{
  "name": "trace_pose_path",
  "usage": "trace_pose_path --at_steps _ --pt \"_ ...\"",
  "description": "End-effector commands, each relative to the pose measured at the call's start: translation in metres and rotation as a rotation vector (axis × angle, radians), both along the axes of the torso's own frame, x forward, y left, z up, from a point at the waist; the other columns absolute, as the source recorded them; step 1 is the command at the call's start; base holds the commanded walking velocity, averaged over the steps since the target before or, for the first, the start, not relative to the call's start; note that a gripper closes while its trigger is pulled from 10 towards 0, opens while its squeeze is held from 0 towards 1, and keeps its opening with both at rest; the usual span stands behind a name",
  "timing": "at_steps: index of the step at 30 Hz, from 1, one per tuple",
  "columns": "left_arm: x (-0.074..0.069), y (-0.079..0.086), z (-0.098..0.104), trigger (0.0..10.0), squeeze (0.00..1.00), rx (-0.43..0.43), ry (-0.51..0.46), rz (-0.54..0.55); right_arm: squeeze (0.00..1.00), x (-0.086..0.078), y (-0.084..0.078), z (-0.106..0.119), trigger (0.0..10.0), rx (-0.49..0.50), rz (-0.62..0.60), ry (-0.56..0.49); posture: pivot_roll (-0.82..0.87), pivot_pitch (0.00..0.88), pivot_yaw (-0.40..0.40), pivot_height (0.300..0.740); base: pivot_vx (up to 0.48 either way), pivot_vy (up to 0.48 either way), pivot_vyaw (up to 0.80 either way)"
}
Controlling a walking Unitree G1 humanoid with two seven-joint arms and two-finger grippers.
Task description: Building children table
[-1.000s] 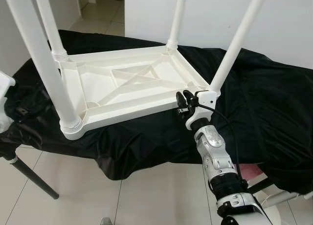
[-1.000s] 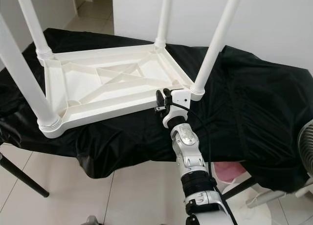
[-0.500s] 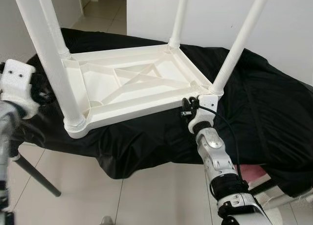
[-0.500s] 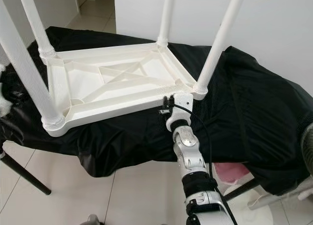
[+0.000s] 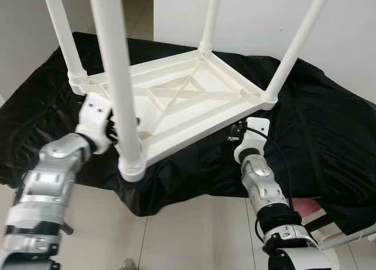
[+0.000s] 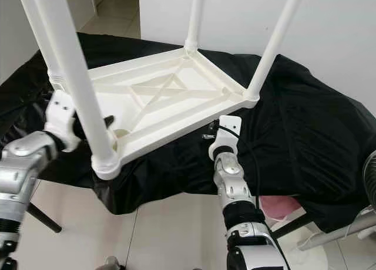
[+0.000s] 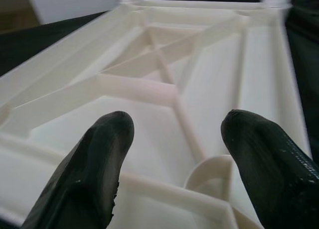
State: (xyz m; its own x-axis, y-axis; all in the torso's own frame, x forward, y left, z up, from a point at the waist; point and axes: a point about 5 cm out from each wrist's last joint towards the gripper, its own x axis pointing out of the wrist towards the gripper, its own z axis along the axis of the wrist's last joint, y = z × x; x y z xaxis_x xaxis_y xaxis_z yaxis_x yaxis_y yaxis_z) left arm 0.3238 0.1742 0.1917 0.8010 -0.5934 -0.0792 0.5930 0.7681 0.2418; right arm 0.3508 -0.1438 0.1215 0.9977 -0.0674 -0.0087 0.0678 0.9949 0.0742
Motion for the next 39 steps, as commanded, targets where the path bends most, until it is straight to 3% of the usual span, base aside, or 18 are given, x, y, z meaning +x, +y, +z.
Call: trace_pose_path --at_steps 1,2,8,10,14,23,30,39 --pt "-0.004 -0.017 -0.001 10.0 0.00 -0.006 0.003 -0.066 0.00 0.001 -0.003 -0.001 10.0 0.009 -0.013 0.020 0.07 0.078 -0.083 0.740 0.000 0.000 0.00" --pt "-0.010 -0.041 -0.003 10.0 0.00 -0.020 0.012 -0.151 0.00 0.002 -0.005 -0.003 10.0 0.018 -0.020 0.035 0.07 0.081 -0.080 0.740 0.000 0.000 0.00" --pt "-0.013 -0.050 -0.004 10.0 0.00 -0.013 0.012 -0.188 0.00 0.003 -0.007 -0.004 10.0 0.022 -0.029 0.042 0.07 0.081 -0.080 0.740 0.000 0.000 0.00" --pt "-0.019 -0.070 -0.004 10.0 0.00 -0.002 0.000 -0.254 0.00 0.005 -0.009 -0.005 10.0 0.022 -0.032 0.049 0.07 0.081 -0.075 0.740 0.000 0.000 0.00" --pt "-0.024 -0.084 -0.005 10.0 0.00 -0.003 0.004 -0.281 0.00 0.009 -0.009 -0.006 10.0 0.009 -0.003 0.071 0.08 0.081 -0.070 0.740 0.000 0.000 0.00" --pt "-0.034 -0.103 -0.004 10.0 0.00 -0.004 0.019 -0.347 0.00 0.021 -0.001 -0.002 10.0 0.001 0.098 0.079 0.08 0.084 -0.062 0.740 0.000 0.000 0.00" --pt "-0.038 -0.112 -0.003 10.0 0.00 -0.003 0.022 -0.381 0.00 0.031 0.017 0.006 10.0 -0.046 0.243 0.093 0.08 0.077 -0.058 0.740 0.000 0.000 0.00" --pt "-0.040 -0.119 -0.002 10.0 0.00 -0.004 0.022 -0.388 0.00 0.038 0.020 0.020 10.0 -0.088 0.248 0.044 0.08 0.064 -0.063 0.740 0.000 0.000 0.00"
